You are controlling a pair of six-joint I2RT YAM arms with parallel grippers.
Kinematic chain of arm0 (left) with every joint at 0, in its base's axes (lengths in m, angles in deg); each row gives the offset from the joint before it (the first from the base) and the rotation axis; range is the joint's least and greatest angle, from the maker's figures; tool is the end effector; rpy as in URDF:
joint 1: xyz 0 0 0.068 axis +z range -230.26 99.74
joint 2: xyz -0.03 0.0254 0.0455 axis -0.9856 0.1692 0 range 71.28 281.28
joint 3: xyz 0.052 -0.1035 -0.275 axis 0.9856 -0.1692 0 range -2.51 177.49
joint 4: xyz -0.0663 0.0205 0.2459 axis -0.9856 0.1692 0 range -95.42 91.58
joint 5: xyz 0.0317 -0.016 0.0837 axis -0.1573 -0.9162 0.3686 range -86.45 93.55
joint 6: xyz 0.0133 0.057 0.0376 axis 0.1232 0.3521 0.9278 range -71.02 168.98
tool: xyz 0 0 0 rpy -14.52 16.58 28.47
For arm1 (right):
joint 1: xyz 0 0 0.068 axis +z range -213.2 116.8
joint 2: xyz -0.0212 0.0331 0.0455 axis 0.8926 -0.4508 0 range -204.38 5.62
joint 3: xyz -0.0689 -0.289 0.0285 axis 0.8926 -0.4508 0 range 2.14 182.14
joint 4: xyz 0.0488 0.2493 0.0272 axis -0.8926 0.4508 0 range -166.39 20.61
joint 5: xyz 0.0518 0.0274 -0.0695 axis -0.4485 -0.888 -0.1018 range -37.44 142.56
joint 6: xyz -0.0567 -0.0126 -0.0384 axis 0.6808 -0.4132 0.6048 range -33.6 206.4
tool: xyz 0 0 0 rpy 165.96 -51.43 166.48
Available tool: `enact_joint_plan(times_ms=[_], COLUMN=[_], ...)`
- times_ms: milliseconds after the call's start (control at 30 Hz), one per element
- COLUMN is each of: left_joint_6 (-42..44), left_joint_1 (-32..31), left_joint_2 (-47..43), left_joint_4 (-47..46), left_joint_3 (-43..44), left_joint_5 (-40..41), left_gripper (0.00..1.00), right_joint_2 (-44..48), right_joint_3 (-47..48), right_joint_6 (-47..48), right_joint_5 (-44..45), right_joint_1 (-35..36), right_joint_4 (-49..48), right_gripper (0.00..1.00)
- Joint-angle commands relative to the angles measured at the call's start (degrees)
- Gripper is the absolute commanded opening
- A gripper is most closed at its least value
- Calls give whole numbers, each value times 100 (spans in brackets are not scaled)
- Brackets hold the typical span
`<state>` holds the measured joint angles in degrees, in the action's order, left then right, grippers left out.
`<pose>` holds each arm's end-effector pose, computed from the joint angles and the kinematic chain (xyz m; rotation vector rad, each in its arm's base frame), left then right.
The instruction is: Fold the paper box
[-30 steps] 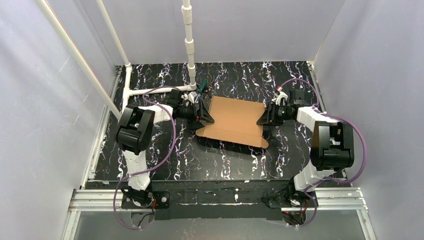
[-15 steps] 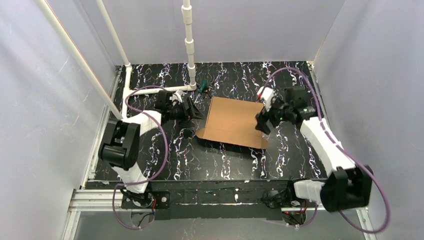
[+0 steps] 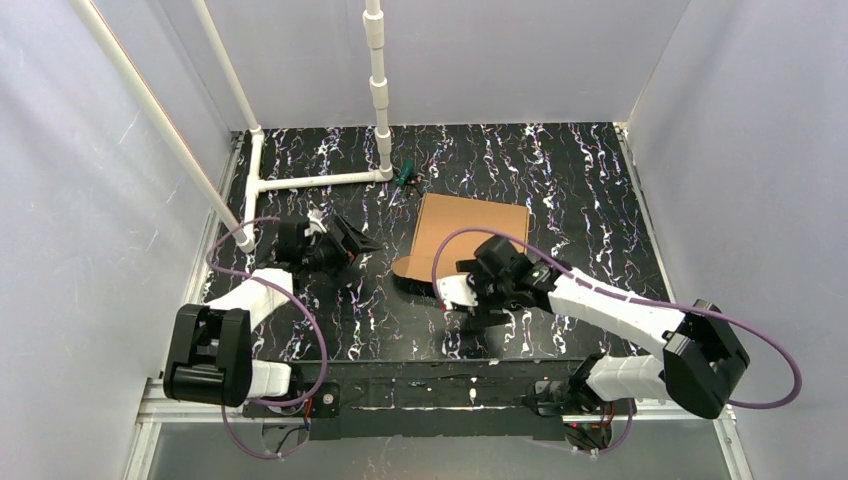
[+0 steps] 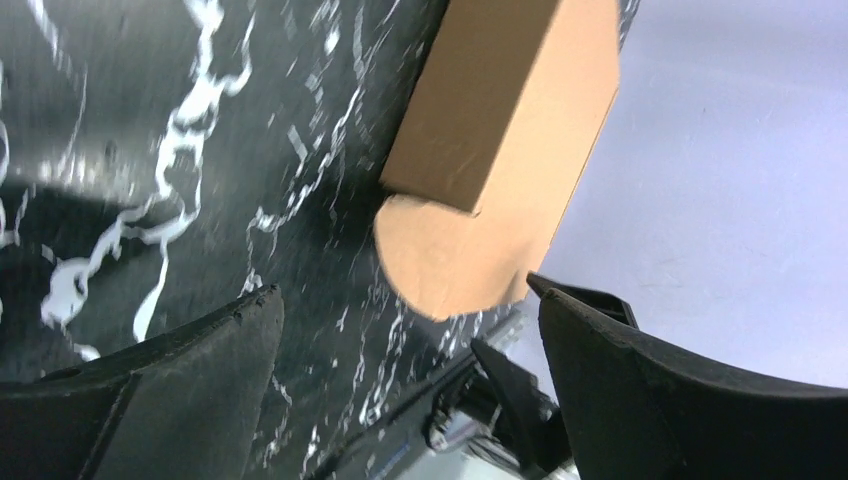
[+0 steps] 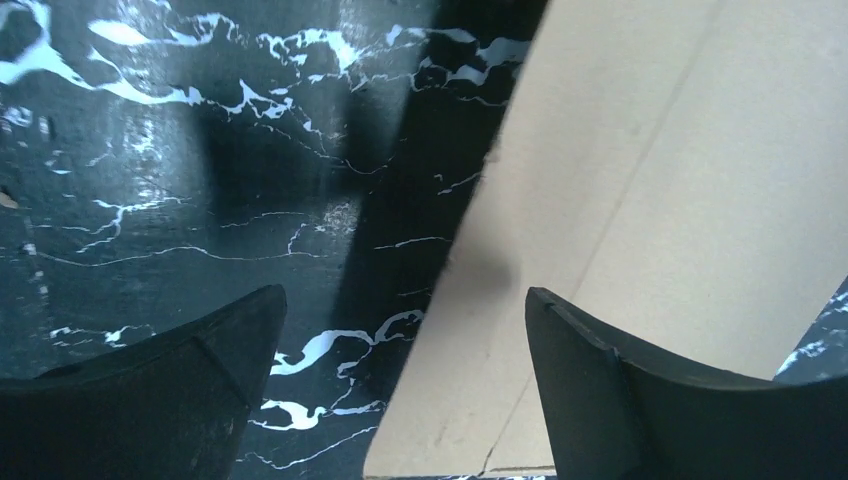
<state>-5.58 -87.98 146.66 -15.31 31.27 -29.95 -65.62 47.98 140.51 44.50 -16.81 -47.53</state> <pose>0.2615 -0.0670 0.2173 -0.5490 2.2196 -1.2312 0.1625 0.1820 0.2347 -1.9647 1.5597 0.1219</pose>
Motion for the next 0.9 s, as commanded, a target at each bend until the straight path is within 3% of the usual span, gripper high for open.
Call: enact_joint_plan(times_ms=[0,233,500,700,867], left_joint_6=[-762,-859,-650,-181,625], left_joint_1=[21,16,-89,-197,-263], left_joint_2=[-94,-188,499,1143,1178], left_joint_4=[-170,-197,-236,-233,-119], left_joint_3=[-442,-654,-72,646,1211], left_joint_5=[-549,-409,-799,-982,-422], left_gripper=[98,92,84,81,82], right_joint_2=[-24,45,556,893,1087], right_joint_3=[-417,-1119,-1552,-1650,-1839], right_joint_6=[34,198,559,769,978], right_joint_5=[1623,2660,3095,2898,2778], right_joint_1=[471,677,475,-72,-555], right_joint_4=[-1160,-2372,-2406,-1960,-1716], right_gripper=[95,62,32,27,29])
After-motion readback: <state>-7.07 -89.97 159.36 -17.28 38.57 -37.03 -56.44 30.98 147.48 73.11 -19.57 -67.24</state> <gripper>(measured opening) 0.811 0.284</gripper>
